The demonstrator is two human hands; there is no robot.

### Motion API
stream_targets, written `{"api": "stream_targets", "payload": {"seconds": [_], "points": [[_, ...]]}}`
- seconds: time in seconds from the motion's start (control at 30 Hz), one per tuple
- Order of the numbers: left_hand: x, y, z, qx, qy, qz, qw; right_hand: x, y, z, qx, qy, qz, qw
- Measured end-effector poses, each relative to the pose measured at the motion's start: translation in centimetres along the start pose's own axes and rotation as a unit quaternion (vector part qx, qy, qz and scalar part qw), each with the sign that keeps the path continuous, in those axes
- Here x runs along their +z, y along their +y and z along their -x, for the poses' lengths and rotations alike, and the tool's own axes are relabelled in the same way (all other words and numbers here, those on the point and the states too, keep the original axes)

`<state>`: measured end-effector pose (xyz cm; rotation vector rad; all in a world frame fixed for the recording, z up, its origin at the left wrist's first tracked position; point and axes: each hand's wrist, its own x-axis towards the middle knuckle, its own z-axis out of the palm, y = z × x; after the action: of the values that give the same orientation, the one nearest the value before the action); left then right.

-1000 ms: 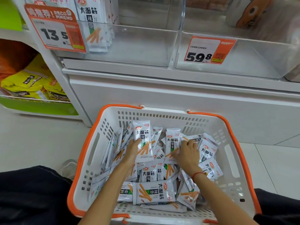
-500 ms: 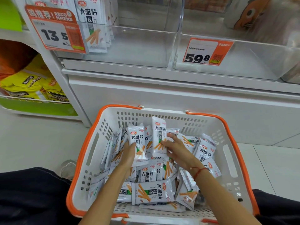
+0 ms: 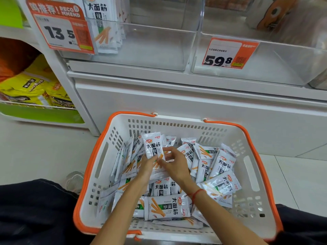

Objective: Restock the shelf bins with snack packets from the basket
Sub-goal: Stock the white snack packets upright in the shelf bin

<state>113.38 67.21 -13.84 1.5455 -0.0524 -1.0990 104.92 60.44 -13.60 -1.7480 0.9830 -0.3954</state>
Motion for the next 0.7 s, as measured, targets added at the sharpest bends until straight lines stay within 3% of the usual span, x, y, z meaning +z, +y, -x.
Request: {"api": "stream_targets", "payload": {"seconds": [0.13, 0.2, 0.23, 0.3, 0.33, 0.37, 0.57, 0.7], "points": [[-1.8, 0.7, -0.1, 0.013, 0.004, 0.013, 1.0, -1.6, -0.8, -1.3, -0.009, -0.035, 0.074, 0.997], [-2.9, 1.4, -0.3, 0.003, 0.012, 0.028, 1.0, -2.7, -0.6, -1.3, 0.021, -0.131, 0.207, 0.969], [-3.4, 1.7, -0.5, 0.002, 0.013, 0.035, 0.999, -3.0, -0.5, -0.9, 0.029, -0.237, 0.287, 0.928], [-4.2, 2.2, -0.6, -0.001, 0.016, 0.054, 0.998, -2.6, 0.0, 0.6, 0.034, -0.42, 0.415, 0.806], [-4.3, 2.4, -0.6, 0.001, 0.013, 0.063, 0.998, -2.2, 0.4, 1.5, 0.033, -0.455, 0.451, 0.767], [-4.4, 2.5, -0.5, 0.001, 0.012, 0.066, 0.998, -1.8, 0.6, 2.0, 0.032, -0.461, 0.469, 0.753], [-4.4, 2.5, 0.2, -0.015, 0.012, 0.032, 0.999, -4.2, -1.7, 0.3, 0.048, -0.498, 0.397, 0.77], [-3.9, 2.4, 0.0, -0.021, -0.006, -0.021, 1.0, -8.5, -6.1, -1.4, 0.06, -0.484, 0.245, 0.838]]}}
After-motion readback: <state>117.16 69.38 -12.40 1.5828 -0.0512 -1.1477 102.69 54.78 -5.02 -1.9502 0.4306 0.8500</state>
